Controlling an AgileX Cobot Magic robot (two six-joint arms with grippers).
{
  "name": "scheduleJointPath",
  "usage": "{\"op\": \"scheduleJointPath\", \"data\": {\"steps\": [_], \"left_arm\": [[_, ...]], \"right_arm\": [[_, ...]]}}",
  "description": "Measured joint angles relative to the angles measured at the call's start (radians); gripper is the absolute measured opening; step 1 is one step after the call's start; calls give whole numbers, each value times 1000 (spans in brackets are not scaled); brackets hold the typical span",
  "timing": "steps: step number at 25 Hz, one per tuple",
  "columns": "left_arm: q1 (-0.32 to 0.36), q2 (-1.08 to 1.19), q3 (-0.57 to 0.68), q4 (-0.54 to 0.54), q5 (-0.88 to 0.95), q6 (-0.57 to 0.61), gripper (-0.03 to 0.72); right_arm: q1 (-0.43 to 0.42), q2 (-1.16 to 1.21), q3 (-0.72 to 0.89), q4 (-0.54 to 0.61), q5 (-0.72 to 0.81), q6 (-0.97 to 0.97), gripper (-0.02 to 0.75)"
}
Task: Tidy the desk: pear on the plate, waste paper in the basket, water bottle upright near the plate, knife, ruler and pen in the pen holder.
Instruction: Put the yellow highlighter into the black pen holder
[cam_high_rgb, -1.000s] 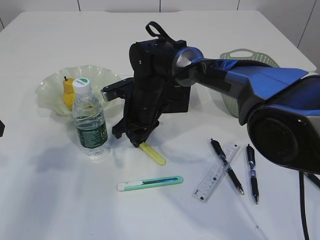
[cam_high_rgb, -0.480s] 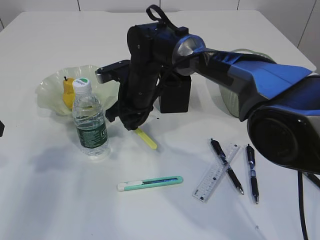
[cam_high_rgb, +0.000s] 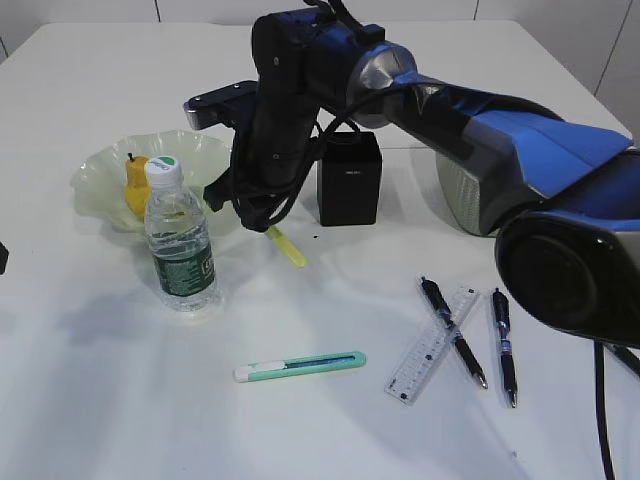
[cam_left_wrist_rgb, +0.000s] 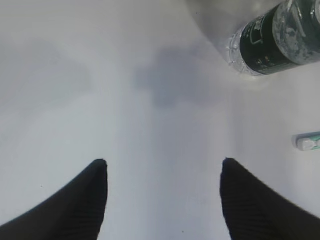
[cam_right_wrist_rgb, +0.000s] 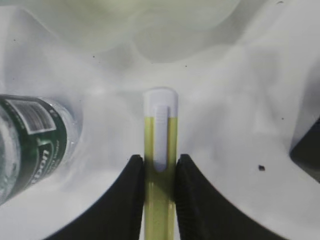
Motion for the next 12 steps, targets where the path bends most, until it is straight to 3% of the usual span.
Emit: {"op": "scheduleJointPath", "data": {"steps": [12], "left_arm": [[0, 0, 0, 0, 7, 0, 500]], "right_arm": [[-56, -128, 0, -49, 8, 40, 145]]}}
